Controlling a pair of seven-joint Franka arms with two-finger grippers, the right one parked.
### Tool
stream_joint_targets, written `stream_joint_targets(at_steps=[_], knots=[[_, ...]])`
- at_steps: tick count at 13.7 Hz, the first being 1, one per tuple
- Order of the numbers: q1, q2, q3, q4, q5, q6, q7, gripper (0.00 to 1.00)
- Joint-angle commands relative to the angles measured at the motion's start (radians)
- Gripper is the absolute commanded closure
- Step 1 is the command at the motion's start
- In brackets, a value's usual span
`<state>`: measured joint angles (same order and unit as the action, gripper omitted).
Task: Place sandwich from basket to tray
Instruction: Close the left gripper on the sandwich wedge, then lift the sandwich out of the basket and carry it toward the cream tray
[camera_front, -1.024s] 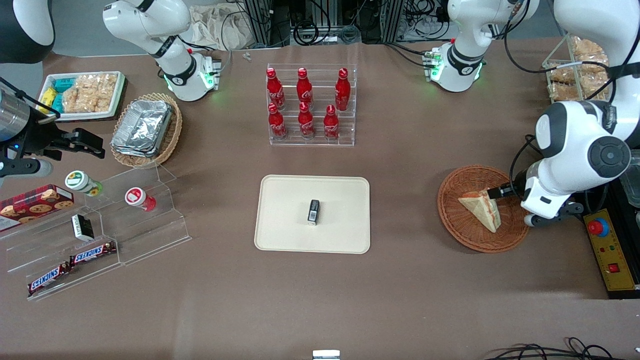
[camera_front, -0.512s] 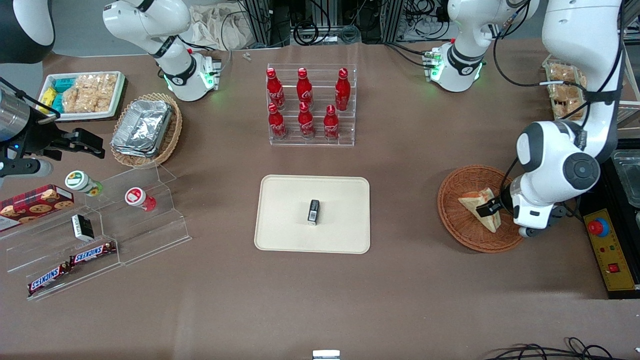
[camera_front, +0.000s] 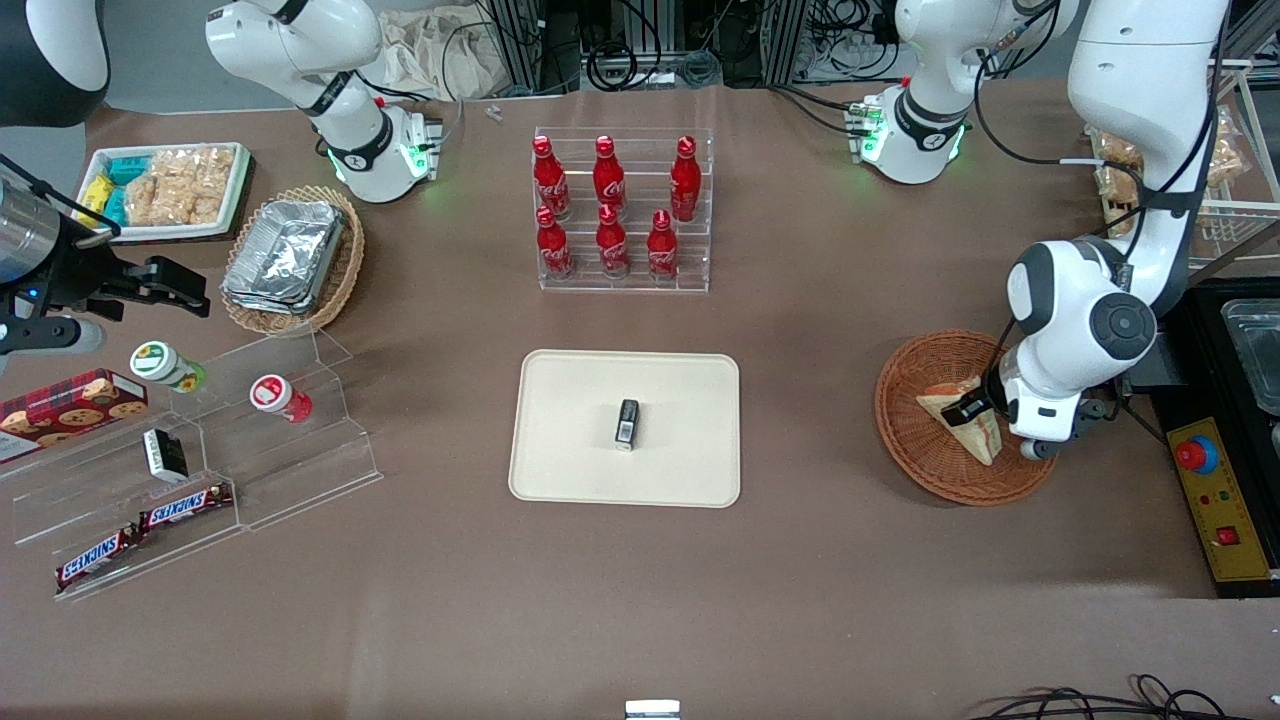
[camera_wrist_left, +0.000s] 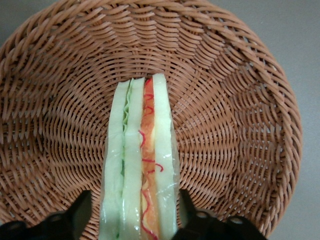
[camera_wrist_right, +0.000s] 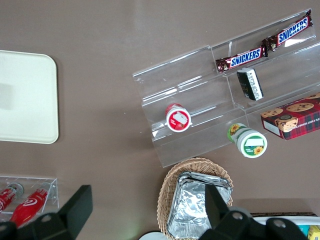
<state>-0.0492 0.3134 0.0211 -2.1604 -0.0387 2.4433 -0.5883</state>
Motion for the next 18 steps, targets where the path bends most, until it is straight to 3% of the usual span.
stream_joint_targets(at_steps=[1, 6, 10, 13, 16, 18], knots=[[-0.008, -0.031, 0.005, 0.058, -0.004, -0.126, -0.021, 1.0], [-0.006, -0.091, 0.007, 0.299, 0.002, -0.548, -0.016, 1.0], [-0.015, -0.114, -0.015, 0.477, -0.003, -0.736, 0.002, 1.0], [-0.03, -0.109, -0.116, 0.566, 0.011, -0.843, 0.049, 1.0], [-0.075, -0.103, -0.237, 0.588, 0.095, -0.848, 0.067, 1.0], [-0.112, -0.094, -0.283, 0.597, 0.099, -0.839, 0.065, 1.0]])
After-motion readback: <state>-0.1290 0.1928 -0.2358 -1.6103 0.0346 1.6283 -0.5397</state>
